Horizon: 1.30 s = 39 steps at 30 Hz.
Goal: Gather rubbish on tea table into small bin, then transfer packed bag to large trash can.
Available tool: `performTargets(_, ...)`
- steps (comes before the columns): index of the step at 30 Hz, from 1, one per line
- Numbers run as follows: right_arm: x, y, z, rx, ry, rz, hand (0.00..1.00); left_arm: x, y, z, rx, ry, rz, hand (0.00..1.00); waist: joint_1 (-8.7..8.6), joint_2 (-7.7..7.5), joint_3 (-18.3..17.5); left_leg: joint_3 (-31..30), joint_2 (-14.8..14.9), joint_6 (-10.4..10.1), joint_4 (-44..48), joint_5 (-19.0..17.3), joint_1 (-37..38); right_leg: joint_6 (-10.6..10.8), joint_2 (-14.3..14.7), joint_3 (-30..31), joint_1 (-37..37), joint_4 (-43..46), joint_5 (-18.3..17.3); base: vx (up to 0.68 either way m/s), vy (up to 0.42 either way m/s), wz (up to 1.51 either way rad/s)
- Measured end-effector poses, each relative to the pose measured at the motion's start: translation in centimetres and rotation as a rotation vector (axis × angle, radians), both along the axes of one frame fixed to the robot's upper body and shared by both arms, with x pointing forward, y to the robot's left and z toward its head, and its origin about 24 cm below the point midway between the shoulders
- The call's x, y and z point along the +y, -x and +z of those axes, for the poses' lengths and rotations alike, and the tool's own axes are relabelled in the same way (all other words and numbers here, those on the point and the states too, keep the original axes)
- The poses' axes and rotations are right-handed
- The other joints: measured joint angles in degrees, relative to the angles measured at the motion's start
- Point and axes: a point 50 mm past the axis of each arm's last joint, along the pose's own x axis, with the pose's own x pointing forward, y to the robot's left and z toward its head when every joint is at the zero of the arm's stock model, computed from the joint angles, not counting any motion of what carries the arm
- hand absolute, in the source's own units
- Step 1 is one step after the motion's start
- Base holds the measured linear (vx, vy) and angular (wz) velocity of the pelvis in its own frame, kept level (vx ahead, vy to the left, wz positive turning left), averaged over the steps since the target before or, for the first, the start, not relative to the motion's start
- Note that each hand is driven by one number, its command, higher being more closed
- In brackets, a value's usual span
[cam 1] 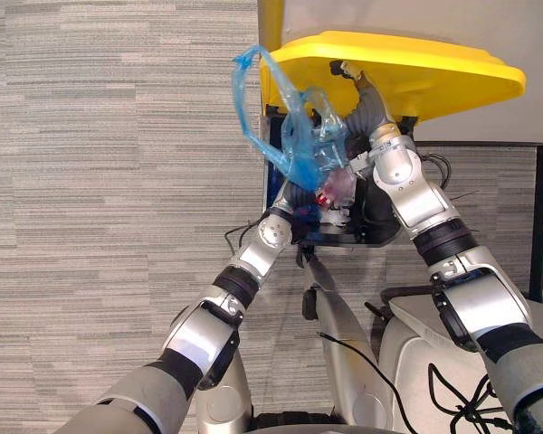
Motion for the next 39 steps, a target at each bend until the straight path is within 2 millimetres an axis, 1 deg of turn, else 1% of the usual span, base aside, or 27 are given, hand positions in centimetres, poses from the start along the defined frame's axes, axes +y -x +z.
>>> performTargets(5,0.4,0.1,0.2,-0.013,0.004,0.015,0.0,0.1,0.1,-0.5,0.013,-0.021,0.003,0.0,-0.06,-0.09,-0.05,0.33,0.02,0.01,0.0,-0.01,0.21,0.17,0.05,0.25,0.0,0.01,-0.13,0.05,0.006,-0.03)
performTargets(9,0.9,0.2,0.7,-0.033,0.008,0.03,0.0,0.1,0.1,-0.7,0.021,-0.027,0.002,0.0,-0.09,-0.71,-0.13,0.95,0.02,0.01,0.0,-0.01,0.59,0.42,0.12,0.62,0.0,0.02,-0.31,0.04,-0.003,-0.05)
performTargets(10,1.0,0.2,0.9,-0.039,0.008,0.032,0.0,0.2,0.1,-1.1,0.033,-0.033,0.006,0.0,-0.18,-0.85,-0.15,1.0,0.01,0.01,0.0,-0.01,0.64,0.75,0.11,0.65,0.0,0.05,-0.54,0.04,-0.003,-0.02)
performTargets(13,1.0,0.2,1.1,-0.046,0.013,0.032,0.0,0.4,0.3,-1.7,0.049,-0.034,0.01,0.0,-0.27,-1.0,-0.2,1.0,0.02,0.01,0.0,-0.01,0.67,0.75,0.11,0.63,0.02,0.13,-0.54,0.05,0.001,0.0)
performTargets(17,1.0,0.2,1.1,-0.047,0.017,0.031,0.0,0.4,0.3,-1.7,0.049,-0.034,0.01,0.0,-0.29,-1.03,-0.21,0.97,0.02,0.02,-0.01,-0.01,1.0,0.7,0.04,0.61,0.27,0.58,-0.51,0.05,0.01,0.01)
performTargets(20,1.0,0.2,1.0,-0.05,0.029,0.026,0.0,0.6,0.3,-1.7,0.049,-0.036,0.013,0.0,-0.29,-1.41,-0.44,0.93,-0.03,0.02,-0.01,-0.01,1.07,0.59,-0.02,0.61,0.41,0.59,-0.43,0.05,0.012,0.02)
performTargets(24,1.0,0.0,0.5,-0.034,0.059,0.019,0.0,1.5,0.5,-2.7,0.071,-0.048,0.033,0.0,-0.6,-1.5,-0.49,0.93,-0.12,0.03,-0.27,0.0,2.66,0.59,-0.09,0.6,2.03,0.58,-0.43,0.05,0.021,0.02)
performTargets(26,1.1,0.0,0.3,-0.03,0.066,0.022,0.0,1.9,0.5,-2.8,0.071,-0.051,0.04,0.0,-0.79,-1.88,-0.75,0.94,-0.4,0.09,-0.3,0.04,3.03,0.63,-0.33,0.66,2.36,0.57,-0.47,0.04,0.028,0.06)
performTargets(27,1.0,0.0,-0.1,-0.02,0.072,0.02,0.0,2.1,0.4,-2.8,0.069,-0.053,0.044,0.0,-0.88,-2.4,-1.06,0.93,-0.74,0.38,-0.38,0.2,2.99,0.63,-0.71,0.64,2.4,0.57,-0.47,0.02,0.011,0.07)
performTargets(29,0.8,0.0,-0.9,0.0,0.08,0.016,0.0,2.4,0.5,-2.8,0.064,-0.047,0.047,0.0,-0.86,-2.55,-1.15,0.76,-0.84,0.47,-0.38,0.25,3.23,0.63,-0.85,0.54,2.82,0.51,-0.47,0.03,0.009,0.07)
performTargets(31,0.1,0.1,-2.4,0.047,0.099,0.005,0.0,3.1,0.8,-2.9,0.052,-0.024,0.054,0.0,-0.57,-2.55,-1.15,0.64,-0.86,0.59,-0.87,0.33,4.59,0.64,-0.87,0.38,4.09,0.35,-0.47,0.05,0.013,0.07)
performTargets(32,-0.6,0.1,-3.3,0.068,0.116,-0.011,0.0,3.6,1.0,-2.8,0.04,-0.005,0.056,0.0,-0.49,-2.55,-1.15,0.39,-0.93,0.7,-1.19,0.39,5.27,0.75,-0.96,0.15,4.86,0.21,-0.56,0.03,0.008,0.09)
performTargets(34,-1.7,0.3,-4.3,0.099,0.145,-0.032,0.0,4.4,1.3,-2.4,0.005,0.011,0.049,0.0,-0.43,-2.55,-1.15,-0.23,-1.05,0.74,-1.34,0.4,5.96,0.77,-1.08,-0.3,5.95,-0.14,-0.58,0.04,0.01,0.13)
performTargets(36,-3.0,0.6,-5.5,0.127,0.152,-0.059,0.0,5.6,2.0,-2.5,-0.017,0.028,0.054,0.0,-0.2,-2.55,-1.15,-0.75,-1.32,1.04,-1.88,0.57,7.17,0.82,-1.17,-0.64,7.31,-0.41,-0.63,0.05,0.011,0.14)
performTargets(38,-5.1,1.7,-7.0,0.151,0.114,-0.099,0.0,7.7,3.5,-3.4,-0.014,0.106,0.101,0.0,-0.1,-2.43,-1.29,-1.05,-1.92,1.58,-3.18,0.88,9.13,0.93,-1.62,-0.98,9.11,-0.46,-1.05,0.04,0.012,0.17)
performTargets(39,-5.6,1.9,-7.4,0.16,0.104,-0.111,0.0,8.4,3.9,-3.9,-0.005,0.122,0.116,0.0,-0.13,-2.36,-1.59,-1.26,-2.01,1.61,-3.23,0.89,9.26,0.93,-1.76,-1.18,9.39,-0.5,-1.12,0.03,0.022,0.15)
